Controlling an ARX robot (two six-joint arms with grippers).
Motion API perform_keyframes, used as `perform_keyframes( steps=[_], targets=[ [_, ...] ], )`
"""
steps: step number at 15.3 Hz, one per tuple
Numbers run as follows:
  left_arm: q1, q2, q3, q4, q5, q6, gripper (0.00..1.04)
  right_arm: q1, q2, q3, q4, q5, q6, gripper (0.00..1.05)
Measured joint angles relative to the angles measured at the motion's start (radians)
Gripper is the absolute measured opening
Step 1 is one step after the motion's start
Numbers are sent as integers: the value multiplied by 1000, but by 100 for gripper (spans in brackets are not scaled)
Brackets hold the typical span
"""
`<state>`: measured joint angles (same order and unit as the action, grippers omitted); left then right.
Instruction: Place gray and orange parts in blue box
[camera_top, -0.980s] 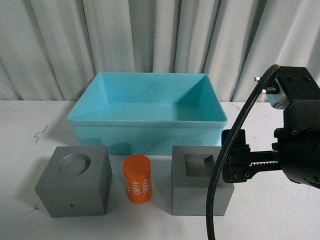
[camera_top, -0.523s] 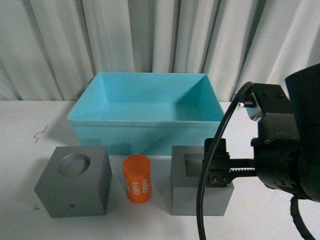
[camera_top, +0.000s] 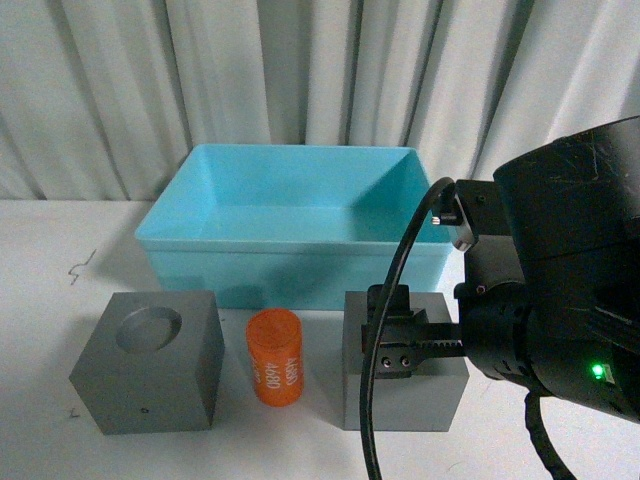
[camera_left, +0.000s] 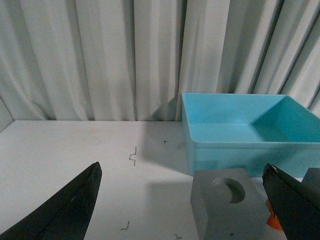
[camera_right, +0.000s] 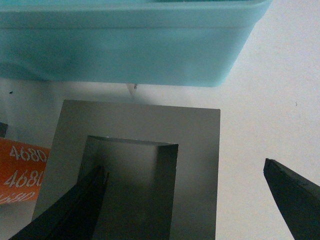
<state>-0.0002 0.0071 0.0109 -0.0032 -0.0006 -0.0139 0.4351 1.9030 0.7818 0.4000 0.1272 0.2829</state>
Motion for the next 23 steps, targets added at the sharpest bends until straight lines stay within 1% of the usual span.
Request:
perform_keyframes(
  steps=[1, 2, 4, 5, 7, 9, 11, 12, 13, 14, 16, 23],
  targets=[
    [0, 0, 0, 0, 0, 0, 98, 5, 4, 1, -5, 3, 9, 89],
    [0, 0, 0, 0, 0, 0, 98, 6, 7, 1, -10, 6, 13, 78],
    [0, 0, 0, 0, 0, 0, 98, 10, 8, 1, -8, 7, 15, 63],
    [0, 0, 0, 0, 0, 0, 98, 10, 8, 1, -7, 10, 15, 54],
    [0, 0, 0, 0, 0, 0, 98, -1, -14, -24, -6, 18, 30, 20],
    [0, 0, 0, 0, 0, 0, 98, -5, -93, -58, -76, 7, 42, 19],
    [0, 0, 0, 0, 0, 0, 98, -26, -264, -64, -117, -6, 23, 19],
    [0, 0, 0, 0, 0, 0, 98, -102, -435, 57, -114, -9, -26, 19],
    [0, 0, 0, 0, 0, 0, 98, -168, -287, 322, -55, 20, -158, 19],
    [0, 0, 0, 0, 0, 0, 98, -149, -53, 518, -112, -4, -182, 19],
    [0, 0, 0, 0, 0, 0, 98, -134, 113, 687, -174, 5, -177, 19],
    [0, 0, 0, 0, 0, 0, 98, -80, 391, 889, -324, 62, -111, 19]
  ],
)
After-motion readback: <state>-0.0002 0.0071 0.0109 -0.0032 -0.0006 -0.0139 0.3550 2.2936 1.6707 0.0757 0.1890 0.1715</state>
